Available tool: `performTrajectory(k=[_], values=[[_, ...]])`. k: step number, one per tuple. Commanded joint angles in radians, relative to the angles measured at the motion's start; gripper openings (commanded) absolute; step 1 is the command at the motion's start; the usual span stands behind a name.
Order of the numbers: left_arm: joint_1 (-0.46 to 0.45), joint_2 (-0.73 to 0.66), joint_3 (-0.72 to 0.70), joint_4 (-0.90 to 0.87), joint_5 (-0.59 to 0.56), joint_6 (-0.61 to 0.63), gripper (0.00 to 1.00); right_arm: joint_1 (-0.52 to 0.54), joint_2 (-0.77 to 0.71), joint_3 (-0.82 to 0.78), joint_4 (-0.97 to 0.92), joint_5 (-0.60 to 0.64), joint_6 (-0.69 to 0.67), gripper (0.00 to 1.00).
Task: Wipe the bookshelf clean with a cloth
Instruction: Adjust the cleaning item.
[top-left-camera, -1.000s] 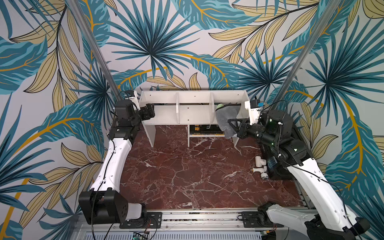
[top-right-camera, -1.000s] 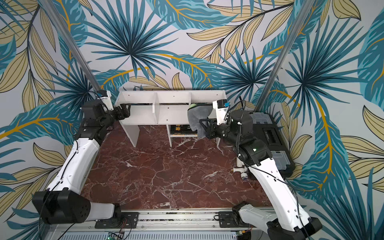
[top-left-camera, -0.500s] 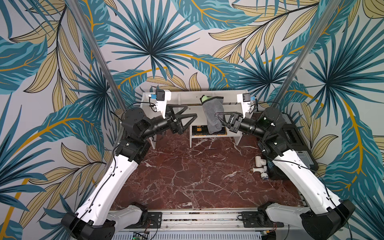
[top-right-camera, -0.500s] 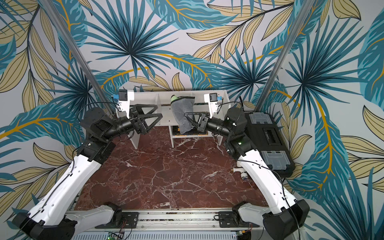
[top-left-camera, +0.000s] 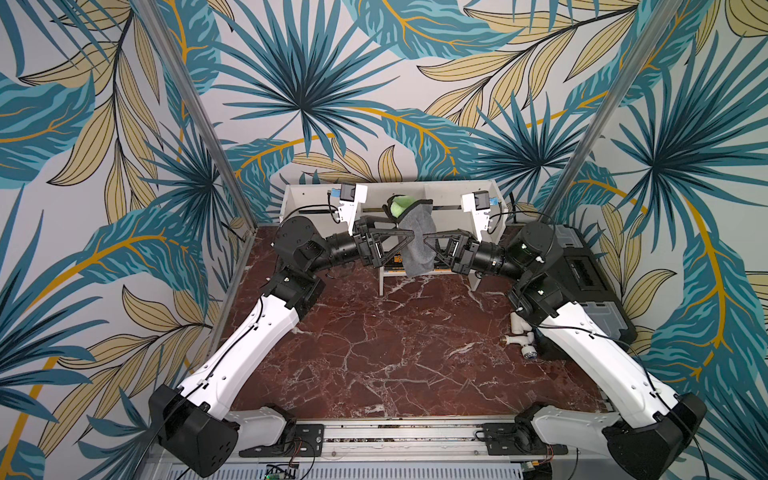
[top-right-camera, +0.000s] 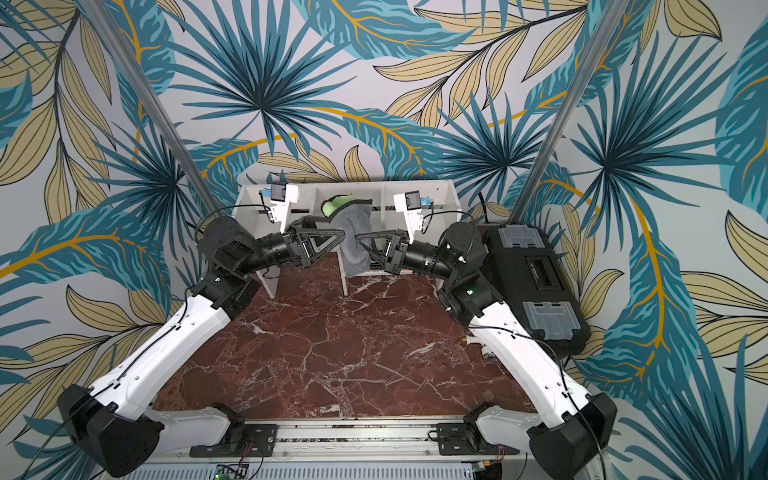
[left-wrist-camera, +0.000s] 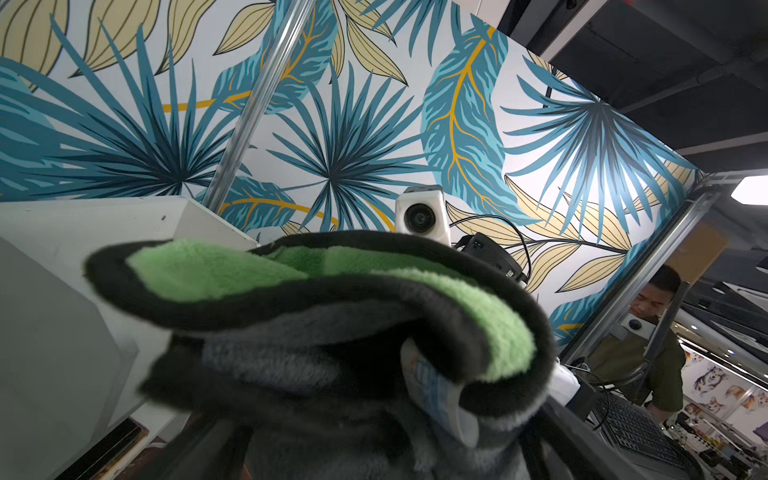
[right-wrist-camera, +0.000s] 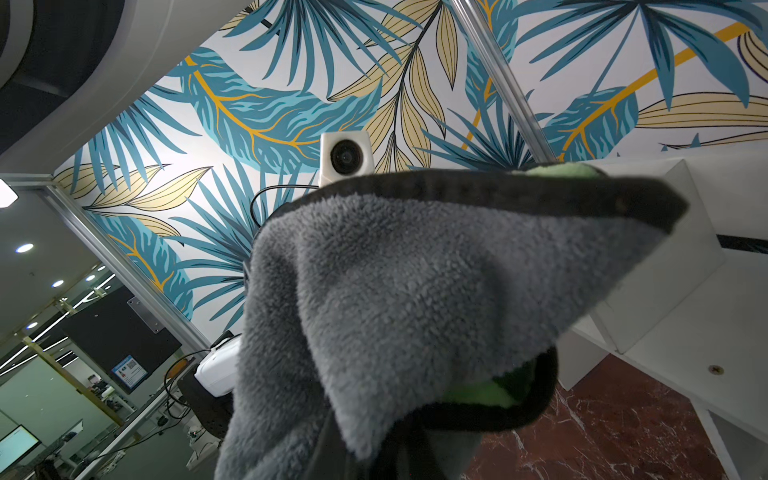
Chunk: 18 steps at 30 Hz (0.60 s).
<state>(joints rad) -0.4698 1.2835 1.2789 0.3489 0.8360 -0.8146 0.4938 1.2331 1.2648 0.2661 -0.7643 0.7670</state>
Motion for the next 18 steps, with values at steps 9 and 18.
performTrajectory(k=[9, 18], values=[[-0.009, -0.016, 0.018, -0.057, 0.023, -0.020, 1.00, 0.010, -0.016, -0.059, 0.030, 0.045, -0.021, 0.14], [-0.009, -0.051, 0.011, -0.155, 0.023, -0.020, 1.00, -0.022, -0.110, -0.037, -0.273, 0.262, -0.189, 0.60]])
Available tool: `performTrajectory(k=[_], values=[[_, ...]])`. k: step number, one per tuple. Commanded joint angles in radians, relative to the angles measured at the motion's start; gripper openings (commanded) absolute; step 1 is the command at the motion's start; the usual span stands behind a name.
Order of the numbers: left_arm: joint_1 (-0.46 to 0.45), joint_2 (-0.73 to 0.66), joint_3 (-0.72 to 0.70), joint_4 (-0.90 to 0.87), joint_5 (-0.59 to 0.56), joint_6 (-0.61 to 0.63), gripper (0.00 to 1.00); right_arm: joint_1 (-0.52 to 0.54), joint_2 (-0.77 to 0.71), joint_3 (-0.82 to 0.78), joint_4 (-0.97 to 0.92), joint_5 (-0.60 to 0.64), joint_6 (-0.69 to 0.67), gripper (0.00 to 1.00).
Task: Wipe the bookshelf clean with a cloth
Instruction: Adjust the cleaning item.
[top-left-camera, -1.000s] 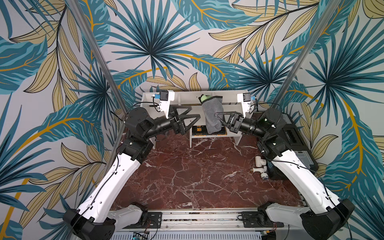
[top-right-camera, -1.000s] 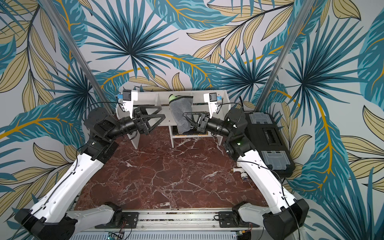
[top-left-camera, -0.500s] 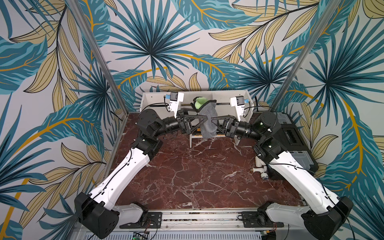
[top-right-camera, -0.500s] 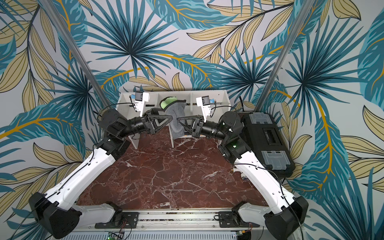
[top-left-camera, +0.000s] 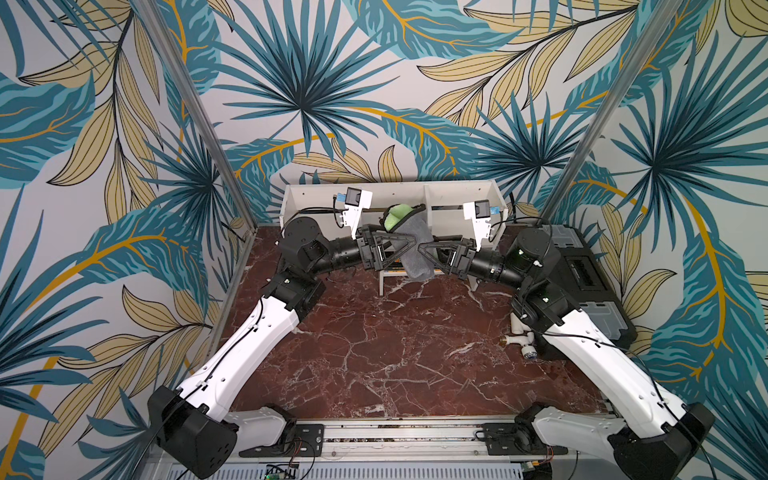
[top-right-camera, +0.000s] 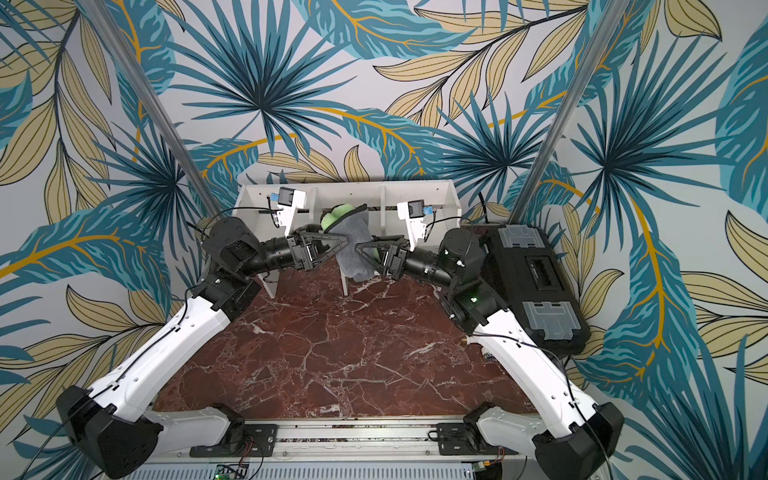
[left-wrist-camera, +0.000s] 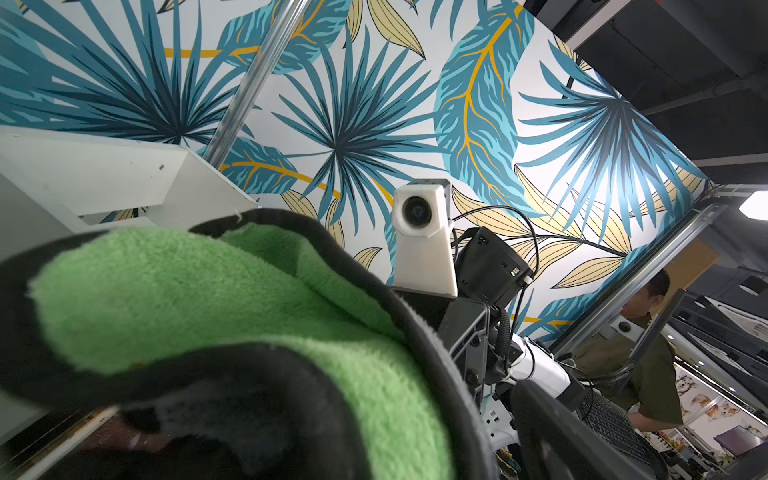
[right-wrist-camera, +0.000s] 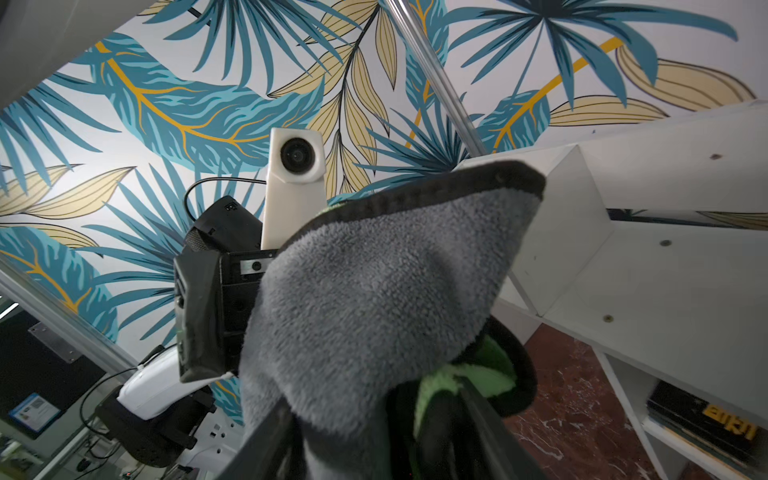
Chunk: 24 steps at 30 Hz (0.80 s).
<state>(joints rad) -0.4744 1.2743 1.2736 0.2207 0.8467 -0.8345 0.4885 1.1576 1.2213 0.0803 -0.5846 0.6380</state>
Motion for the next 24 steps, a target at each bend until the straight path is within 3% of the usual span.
performTrajectory(k=[1, 3, 4, 5, 6, 8, 10, 12, 14, 16, 21, 24], values=[[-0.004, -0.046, 0.013, -0.032, 0.013, 0.000, 1.00, -0.022, -0.038, -0.002, -0.070, 0.069, -0.046, 0.60], [-0.004, -0.057, -0.010, 0.007, 0.013, 0.000, 1.00, -0.024, -0.035, -0.012, -0.037, 0.045, -0.020, 0.56], [-0.004, -0.062, -0.023, 0.032, -0.167, 0.141, 0.08, -0.024, -0.030, -0.017, -0.022, 0.035, -0.004, 0.55], [-0.004, -0.066, -0.031, 0.052, -0.217, 0.165, 0.00, -0.024, -0.022, -0.023, 0.002, 0.018, 0.014, 0.53], [-0.004, -0.063, -0.032, 0.054, -0.223, 0.163, 0.00, -0.024, -0.016, -0.029, 0.030, -0.001, 0.029, 0.48], [-0.004, -0.054, -0.022, 0.043, -0.208, 0.166, 0.00, -0.024, 0.001, -0.040, 0.085, -0.042, 0.073, 0.24], [-0.005, -0.043, -0.013, 0.043, -0.169, 0.165, 0.00, -0.024, 0.013, -0.049, 0.141, -0.082, 0.108, 0.10], [-0.005, -0.035, -0.010, 0.034, -0.163, 0.156, 0.00, -0.024, 0.014, -0.059, 0.198, -0.099, 0.143, 0.02], [-0.004, -0.029, -0.013, 0.015, -0.157, 0.162, 0.40, -0.024, 0.013, -0.071, 0.262, -0.115, 0.176, 0.00], [-0.004, -0.026, -0.022, 0.009, -0.159, 0.156, 0.62, -0.025, 0.016, -0.077, 0.331, -0.143, 0.214, 0.00], [-0.004, -0.004, -0.051, 0.157, -0.081, 0.049, 0.85, -0.022, 0.033, -0.078, 0.357, -0.150, 0.239, 0.00], [-0.005, 0.008, -0.049, 0.213, -0.035, 0.011, 0.80, -0.021, 0.040, -0.080, 0.358, -0.150, 0.242, 0.00]])
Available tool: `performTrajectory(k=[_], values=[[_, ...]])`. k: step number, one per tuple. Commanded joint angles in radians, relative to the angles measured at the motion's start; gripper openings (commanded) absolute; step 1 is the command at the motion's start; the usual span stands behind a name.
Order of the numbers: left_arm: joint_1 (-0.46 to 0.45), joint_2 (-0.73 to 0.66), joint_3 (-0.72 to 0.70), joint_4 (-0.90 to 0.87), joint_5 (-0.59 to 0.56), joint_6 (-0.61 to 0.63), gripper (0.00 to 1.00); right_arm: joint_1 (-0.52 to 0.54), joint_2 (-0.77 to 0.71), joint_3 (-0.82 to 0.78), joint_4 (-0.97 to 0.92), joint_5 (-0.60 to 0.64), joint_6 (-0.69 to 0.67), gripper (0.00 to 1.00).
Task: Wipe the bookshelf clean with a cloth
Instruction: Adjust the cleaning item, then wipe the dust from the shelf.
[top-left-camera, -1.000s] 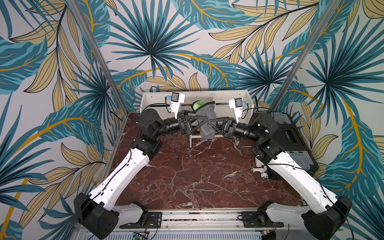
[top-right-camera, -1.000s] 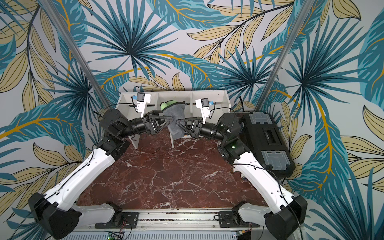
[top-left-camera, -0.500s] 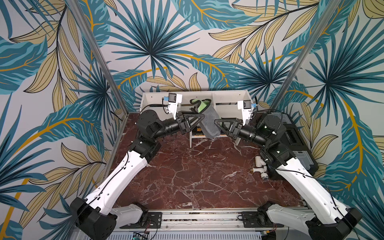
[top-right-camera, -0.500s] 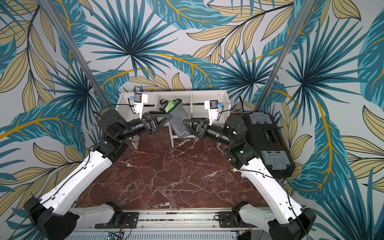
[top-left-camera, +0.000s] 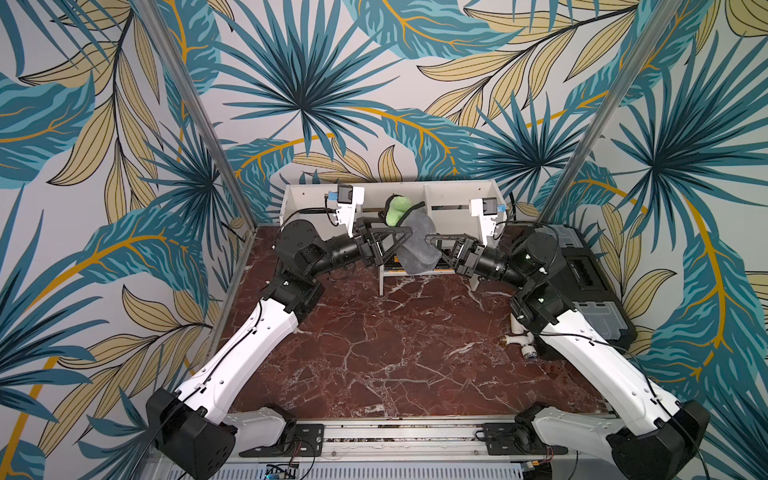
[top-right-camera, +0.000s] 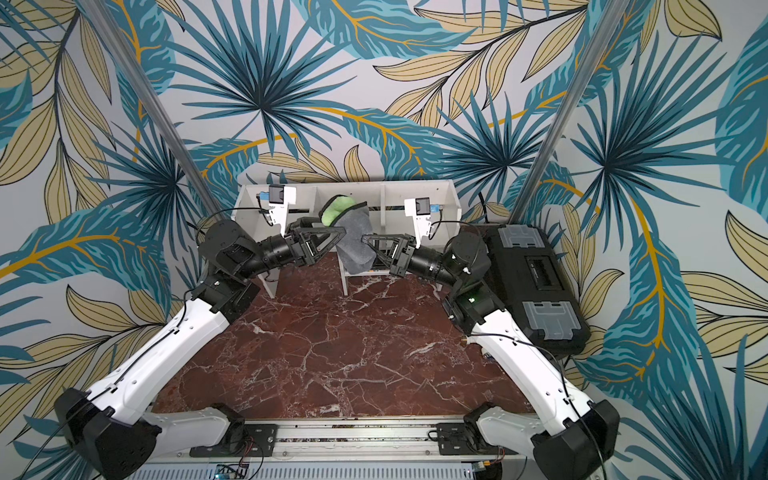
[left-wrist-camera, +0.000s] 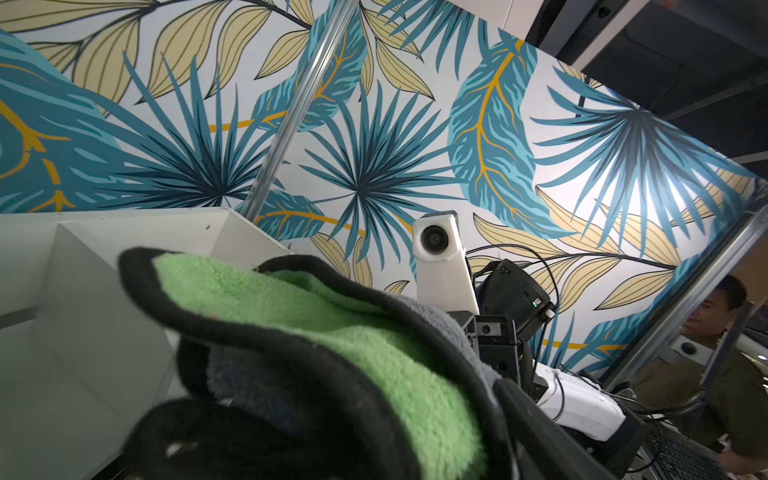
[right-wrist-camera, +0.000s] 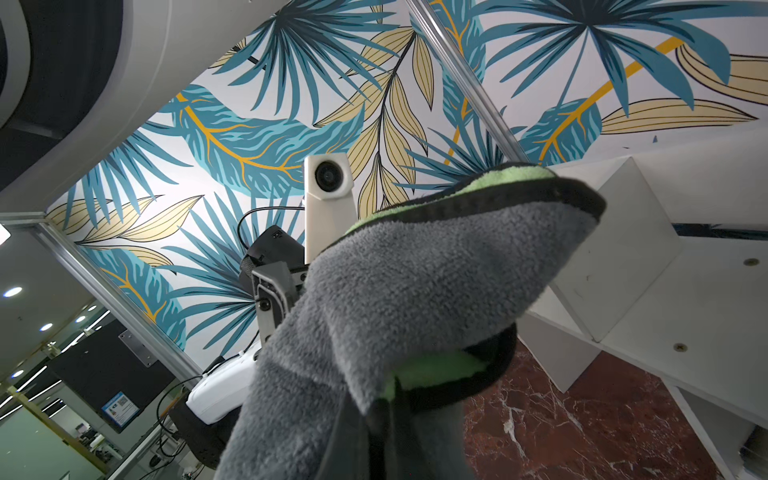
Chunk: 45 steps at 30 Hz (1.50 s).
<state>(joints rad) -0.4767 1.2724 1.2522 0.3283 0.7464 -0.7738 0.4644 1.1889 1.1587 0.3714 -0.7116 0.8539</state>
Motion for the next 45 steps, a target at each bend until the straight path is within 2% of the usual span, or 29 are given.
performTrajectory(k=[1, 2, 4, 5, 7, 8, 10, 11, 12, 15, 16, 20, 21, 24, 27, 30, 35, 36, 38, 40, 42, 43, 45], values=[[-0.002, 0.010, -0.027, 0.108, 0.063, -0.049, 0.69, 0.003, 0.009, -0.018, 0.067, -0.021, 0.027, 0.00], [-0.002, 0.010, -0.026, 0.107, 0.058, -0.051, 0.54, 0.004, 0.009, -0.019, 0.066, -0.018, 0.027, 0.00], [-0.002, 0.016, -0.012, 0.079, 0.040, -0.049, 0.13, 0.004, 0.008, -0.022, 0.064, -0.016, 0.026, 0.00], [-0.002, 0.019, -0.003, 0.053, 0.035, -0.039, 0.00, 0.004, 0.006, -0.021, 0.059, -0.012, 0.024, 0.00], [-0.002, 0.017, 0.014, -0.011, 0.000, -0.001, 0.00, 0.003, 0.000, -0.019, 0.024, 0.005, 0.004, 0.02], [-0.002, 0.011, 0.015, -0.023, -0.022, 0.012, 0.00, 0.003, -0.006, -0.014, -0.013, 0.023, -0.018, 0.13], [0.001, -0.006, 0.023, -0.082, -0.077, 0.068, 0.00, -0.005, -0.036, 0.005, -0.147, 0.082, -0.091, 0.49], [0.003, -0.015, 0.040, -0.135, -0.102, 0.108, 0.00, -0.013, -0.051, 0.018, -0.207, 0.118, -0.137, 0.89], [0.006, -0.019, 0.065, -0.200, -0.128, 0.153, 0.00, -0.026, -0.067, 0.036, -0.287, 0.159, -0.176, 0.99], [0.023, -0.013, 0.143, -0.343, -0.187, 0.245, 0.00, -0.085, -0.098, 0.081, -0.441, 0.223, -0.236, 0.99], [0.032, -0.004, 0.171, -0.389, -0.203, 0.263, 0.00, -0.101, -0.107, 0.105, -0.514, 0.284, -0.267, 1.00], [0.048, 0.060, 0.285, -0.505, -0.280, 0.347, 0.00, -0.150, -0.044, 0.287, -0.923, 0.771, -0.353, 0.99], [0.048, 0.083, 0.318, -0.518, -0.287, 0.360, 0.00, -0.177, 0.003, 0.358, -1.041, 0.857, -0.348, 0.99], [0.048, 0.159, 0.403, -0.529, -0.297, 0.369, 0.00, -0.218, 0.162, 0.563, -1.254, 0.995, -0.347, 1.00], [0.047, 0.245, 0.491, -0.534, -0.306, 0.357, 0.00, -0.225, 0.259, 0.664, -1.300, 1.055, -0.401, 0.99], [0.032, 0.317, 0.558, -0.536, -0.309, 0.380, 0.00, -0.246, 0.309, 0.694, -1.281, 1.072, -0.430, 1.00], [0.015, 0.395, 0.542, -0.554, -0.476, 0.451, 0.00, -0.292, 0.323, 0.649, -1.203, 1.082, -0.451, 0.98], [0.011, 0.415, 0.542, -0.572, -0.534, 0.479, 0.02, -0.298, 0.329, 0.648, -1.207, 1.085, -0.456, 0.95], [0.003, 0.452, 0.536, -0.588, -0.618, 0.519, 0.19, -0.308, 0.336, 0.637, -1.202, 1.074, -0.476, 0.87], [0.001, 0.482, 0.524, -0.587, -0.666, 0.528, 0.53, -0.311, 0.338, 0.617, -1.187, 1.064, -0.499, 0.76], [-0.002, 0.489, 0.508, -0.579, -0.695, 0.530, 0.81, -0.312, 0.334, 0.594, -1.161, 1.028, -0.531, 0.68], [-0.003, 0.483, 0.498, -0.569, -0.702, 0.529, 0.90, -0.313, 0.337, 0.590, -1.152, 1.008, -0.545, 0.64], [-0.003, 0.467, 0.491, -0.550, -0.698, 0.529, 0.97, -0.312, 0.342, 0.585, -1.138, 0.979, -0.571, 0.56]])
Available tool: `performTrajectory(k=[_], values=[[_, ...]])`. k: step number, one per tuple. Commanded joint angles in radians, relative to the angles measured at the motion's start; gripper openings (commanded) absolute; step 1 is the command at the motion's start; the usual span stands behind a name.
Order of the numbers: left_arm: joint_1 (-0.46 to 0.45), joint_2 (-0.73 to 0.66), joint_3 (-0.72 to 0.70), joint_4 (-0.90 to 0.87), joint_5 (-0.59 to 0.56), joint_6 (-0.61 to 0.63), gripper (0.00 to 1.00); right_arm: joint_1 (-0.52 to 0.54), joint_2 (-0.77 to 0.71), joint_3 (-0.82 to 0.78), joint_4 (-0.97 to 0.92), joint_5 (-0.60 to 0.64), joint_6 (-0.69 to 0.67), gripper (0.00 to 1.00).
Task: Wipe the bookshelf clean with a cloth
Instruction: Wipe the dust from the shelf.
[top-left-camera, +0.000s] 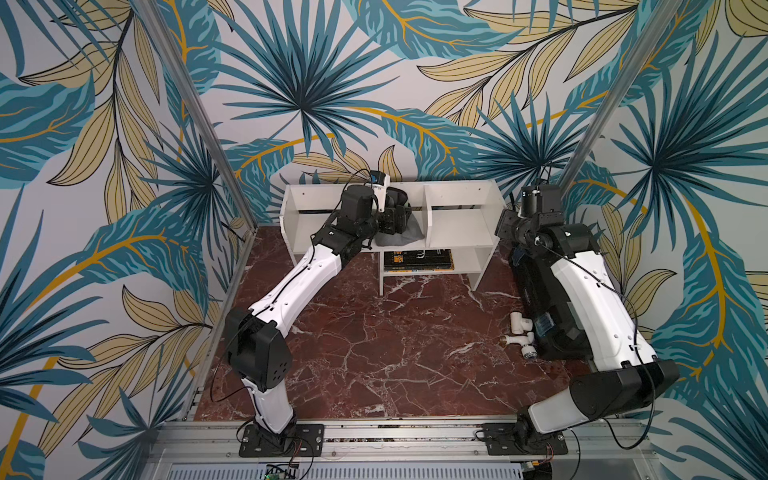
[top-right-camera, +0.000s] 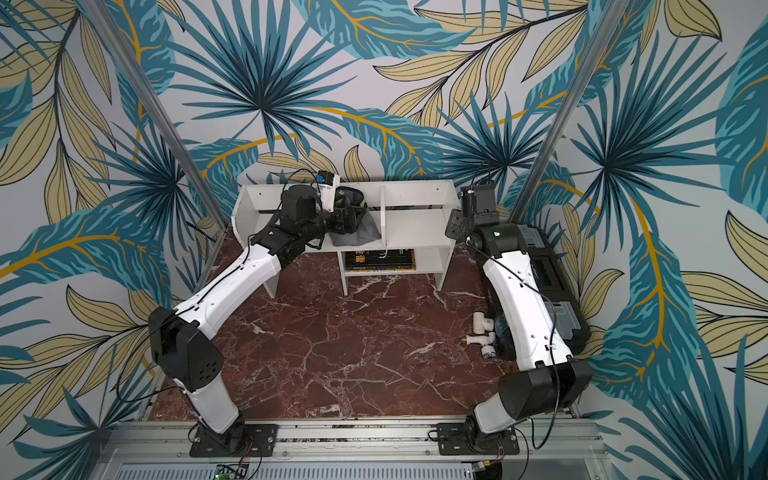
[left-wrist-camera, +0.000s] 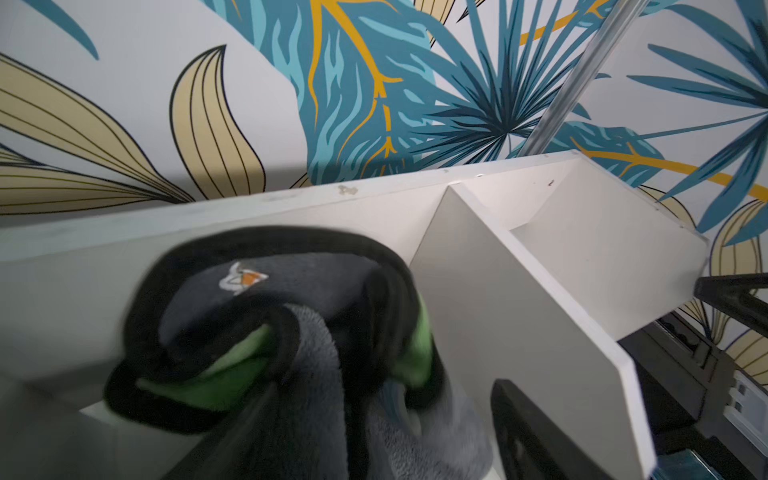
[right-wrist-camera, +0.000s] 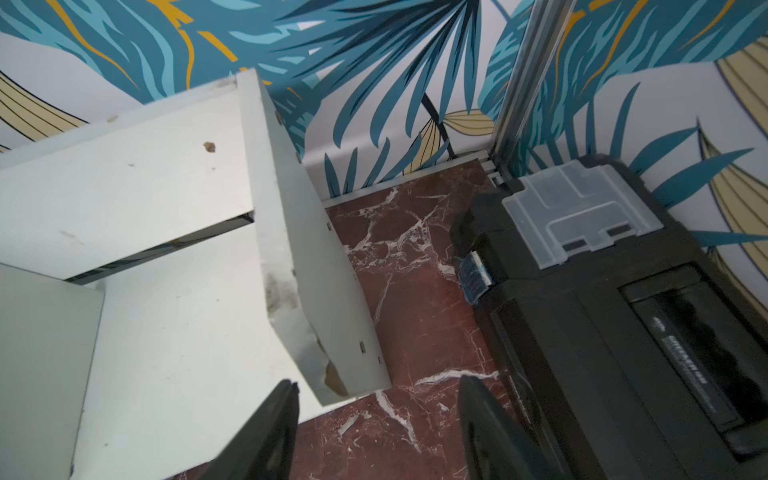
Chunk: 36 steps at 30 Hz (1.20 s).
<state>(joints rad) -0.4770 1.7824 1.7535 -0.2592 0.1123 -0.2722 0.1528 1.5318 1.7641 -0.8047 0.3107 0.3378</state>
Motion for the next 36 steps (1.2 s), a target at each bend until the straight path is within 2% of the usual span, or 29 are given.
performTrajectory(k=[1, 6, 10, 12, 18, 21, 25, 26, 28, 30, 32, 34, 35, 36], values=[[-0.004, -0.052, -0.009, 0.041, -0.058, 0.027, 0.99, -0.001, 0.001, -0.023, 0.044, -0.049, -0.063, 0.53], [-0.011, -0.080, 0.060, -0.056, -0.061, 0.008, 1.00, -0.001, -0.001, -0.046, 0.067, -0.082, -0.094, 0.35], [-0.052, -0.093, 0.063, -0.164, -0.162, 0.042, 1.00, -0.001, 0.008, -0.058, 0.061, -0.086, -0.103, 0.11], [-0.079, -0.084, 0.065, -0.224, -0.248, 0.076, 1.00, -0.001, 0.010, -0.061, 0.055, -0.080, -0.106, 0.00], [-0.118, -0.031, 0.064, -0.319, -0.482, 0.080, 1.00, -0.001, -0.012, -0.082, 0.050, -0.090, -0.105, 0.00], [-0.117, 0.040, 0.120, -0.323, -0.463, 0.077, 1.00, -0.001, -0.022, -0.094, 0.053, -0.118, -0.103, 0.00], [-0.118, 0.127, 0.215, -0.319, -0.356, 0.034, 0.95, 0.000, -0.029, -0.093, 0.029, -0.157, -0.090, 0.00], [-0.117, 0.144, 0.230, -0.310, -0.331, 0.028, 0.92, 0.001, -0.033, -0.097, 0.027, -0.169, -0.088, 0.00], [-0.118, 0.181, 0.274, -0.321, -0.304, 0.006, 0.78, 0.001, -0.048, -0.108, 0.025, -0.190, -0.077, 0.00], [-0.118, 0.214, 0.319, -0.329, -0.280, -0.015, 0.58, 0.001, -0.063, -0.119, 0.026, -0.213, -0.065, 0.00], [-0.118, 0.246, 0.374, -0.339, -0.267, -0.028, 0.32, 0.002, -0.077, -0.127, 0.025, -0.233, -0.053, 0.00], [-0.118, 0.263, 0.425, -0.351, -0.304, -0.028, 0.11, 0.004, -0.086, -0.133, 0.020, -0.244, -0.040, 0.00], [-0.118, 0.262, 0.441, -0.346, -0.338, -0.022, 0.03, 0.004, -0.091, -0.137, 0.016, -0.252, -0.034, 0.00], [-0.118, 0.260, 0.449, -0.340, -0.366, -0.010, 0.00, 0.005, -0.096, -0.142, 0.014, -0.260, -0.027, 0.00]])
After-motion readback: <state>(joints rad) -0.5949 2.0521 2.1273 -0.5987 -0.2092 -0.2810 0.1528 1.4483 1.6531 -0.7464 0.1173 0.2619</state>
